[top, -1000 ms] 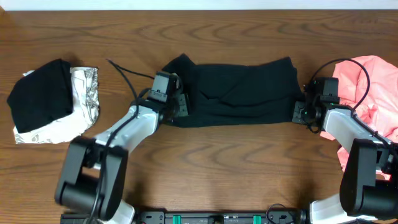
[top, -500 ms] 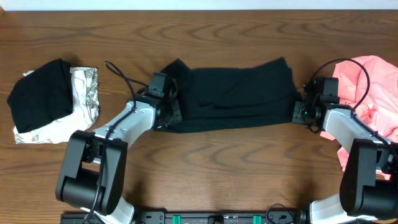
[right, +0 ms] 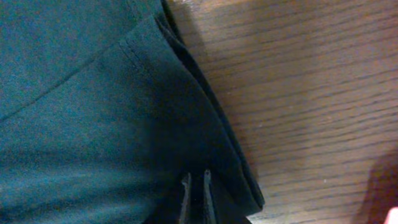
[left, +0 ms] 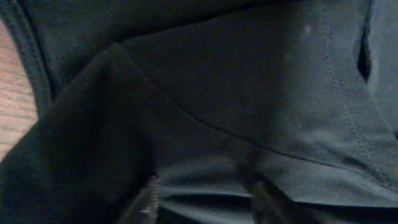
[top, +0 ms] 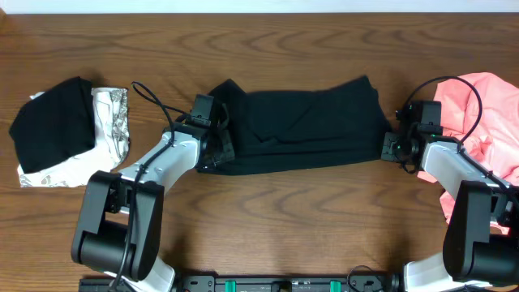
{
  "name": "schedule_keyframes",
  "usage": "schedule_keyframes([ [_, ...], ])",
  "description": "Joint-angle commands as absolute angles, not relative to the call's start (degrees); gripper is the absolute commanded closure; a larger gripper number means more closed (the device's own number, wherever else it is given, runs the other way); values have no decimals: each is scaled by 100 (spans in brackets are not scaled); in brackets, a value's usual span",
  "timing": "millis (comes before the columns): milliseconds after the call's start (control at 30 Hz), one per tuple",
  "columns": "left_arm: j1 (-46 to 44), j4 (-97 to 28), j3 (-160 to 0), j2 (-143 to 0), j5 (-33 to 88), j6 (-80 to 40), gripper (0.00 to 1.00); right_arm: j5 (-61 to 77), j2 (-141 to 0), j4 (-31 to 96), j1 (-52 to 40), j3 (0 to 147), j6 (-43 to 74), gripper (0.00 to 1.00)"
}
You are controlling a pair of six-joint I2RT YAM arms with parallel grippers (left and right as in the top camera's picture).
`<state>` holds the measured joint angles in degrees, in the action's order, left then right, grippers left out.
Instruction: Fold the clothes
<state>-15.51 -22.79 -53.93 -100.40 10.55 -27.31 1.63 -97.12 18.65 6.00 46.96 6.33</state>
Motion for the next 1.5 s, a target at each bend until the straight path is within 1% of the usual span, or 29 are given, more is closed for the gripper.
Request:
schedule_keyframes([
  [0, -1444, -2460, -5186, -10256, 598, -2773, 41, 137, -9944, 1914, 635, 4606, 528, 89],
  [67, -1444, -2475, -5186, -10254, 600, -2773, 39, 134, -9942, 1938, 635, 4606, 528, 88],
  [100, -1444, -2486, -5188, -10254, 600, -2773, 37, 134, -9942, 1984, 637, 4606, 532, 88],
  [167, -1444, -2530, -5188, -10254, 600, -2773, 36, 134, -9942, 2088, 644, 4606, 591, 90],
  [200, -1444, -2554, -5186, -10254, 620, -2773, 35, 134, -9942, 2158, 644, 4606, 661, 90],
  [300, -1444, -2683, -5186, -10254, 703, -2770, 29, 132, -9942, 2429, 642, 4606, 685, 94],
  [433, -1441, -2952, -5188, -10248, 705, -2770, 24, 134, -9944, 2738, 642, 4606, 685, 92],
  [500, -1441, -3052, -5188, -10248, 705, -2770, 23, 154, -9944, 2917, 642, 4606, 685, 91],
  [600, -1441, -3142, -5188, -10245, 703, -2770, 20, 154, -9942, 3107, 642, 4606, 685, 91],
  [1200, -1441, -3146, -5188, -10245, 703, -2770, 20, 156, -9942, 3173, 642, 4606, 690, 90],
  [1467, -1441, -3151, -5188, -10245, 703, -2770, 20, 158, -9944, 3430, 642, 4606, 923, 90],
])
